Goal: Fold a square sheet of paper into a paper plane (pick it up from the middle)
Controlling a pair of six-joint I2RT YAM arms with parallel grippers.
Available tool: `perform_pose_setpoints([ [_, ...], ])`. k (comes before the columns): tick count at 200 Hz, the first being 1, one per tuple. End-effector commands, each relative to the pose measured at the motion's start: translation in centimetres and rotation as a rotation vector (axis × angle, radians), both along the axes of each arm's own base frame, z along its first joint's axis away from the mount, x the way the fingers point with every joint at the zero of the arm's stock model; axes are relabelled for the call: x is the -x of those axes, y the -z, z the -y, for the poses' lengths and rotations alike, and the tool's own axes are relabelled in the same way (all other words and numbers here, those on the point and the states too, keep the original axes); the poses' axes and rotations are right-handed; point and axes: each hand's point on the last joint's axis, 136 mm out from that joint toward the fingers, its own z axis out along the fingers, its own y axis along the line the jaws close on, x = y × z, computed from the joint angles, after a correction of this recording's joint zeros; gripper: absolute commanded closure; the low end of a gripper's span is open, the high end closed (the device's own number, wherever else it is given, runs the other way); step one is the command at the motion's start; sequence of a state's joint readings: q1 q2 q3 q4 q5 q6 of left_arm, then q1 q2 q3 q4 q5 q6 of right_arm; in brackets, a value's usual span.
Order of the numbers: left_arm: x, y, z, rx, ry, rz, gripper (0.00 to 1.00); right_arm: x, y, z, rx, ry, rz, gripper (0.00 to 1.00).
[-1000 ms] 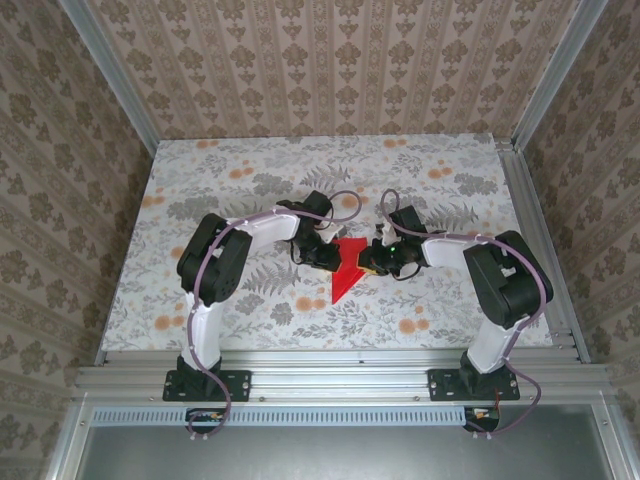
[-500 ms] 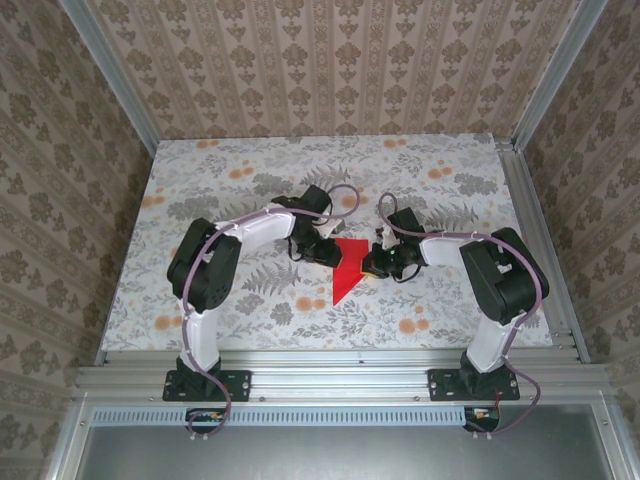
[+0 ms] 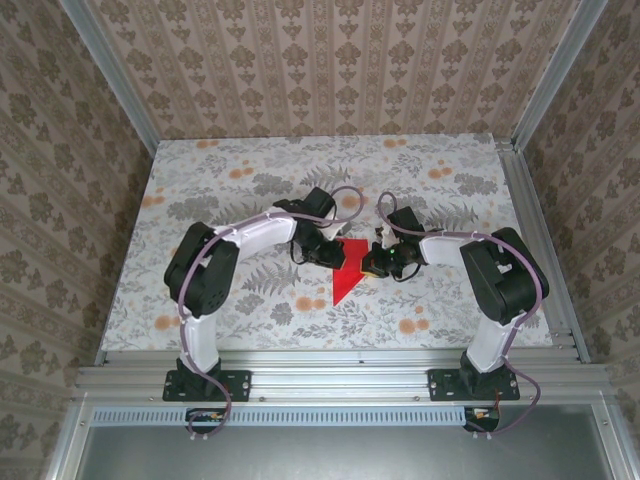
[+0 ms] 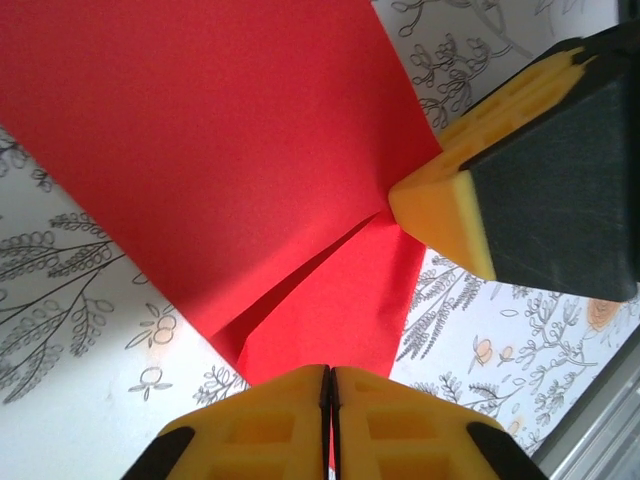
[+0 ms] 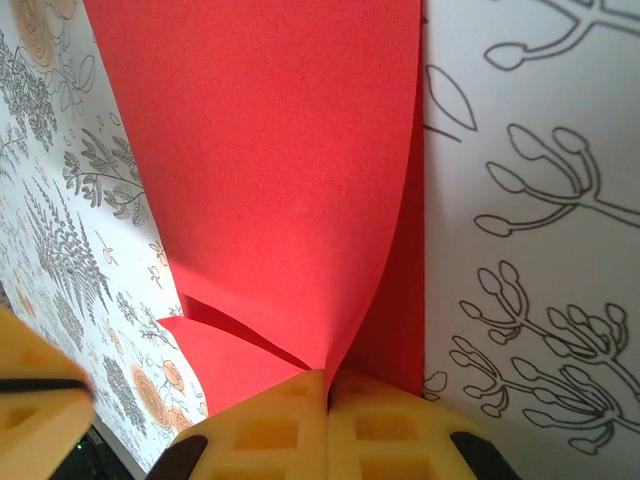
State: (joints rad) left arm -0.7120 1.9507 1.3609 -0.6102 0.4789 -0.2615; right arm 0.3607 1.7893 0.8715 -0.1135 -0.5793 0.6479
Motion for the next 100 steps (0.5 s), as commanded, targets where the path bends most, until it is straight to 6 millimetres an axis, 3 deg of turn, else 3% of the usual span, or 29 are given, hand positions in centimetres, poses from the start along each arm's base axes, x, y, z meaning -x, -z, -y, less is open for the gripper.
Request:
perform_pose_setpoints([
  [1,0.4,1.8,-0.2,-0.018,0.000,-0.043,0.90,-0.1,-0.6,-0.2,0.004,-0.024,0.011,0.96],
  [100,0.4,5.3,-2.0,-0.132,0.007,-0.054,0.95,-0.4,-1.5,-0.7,-0.028,-0.026,0.019,0.96],
])
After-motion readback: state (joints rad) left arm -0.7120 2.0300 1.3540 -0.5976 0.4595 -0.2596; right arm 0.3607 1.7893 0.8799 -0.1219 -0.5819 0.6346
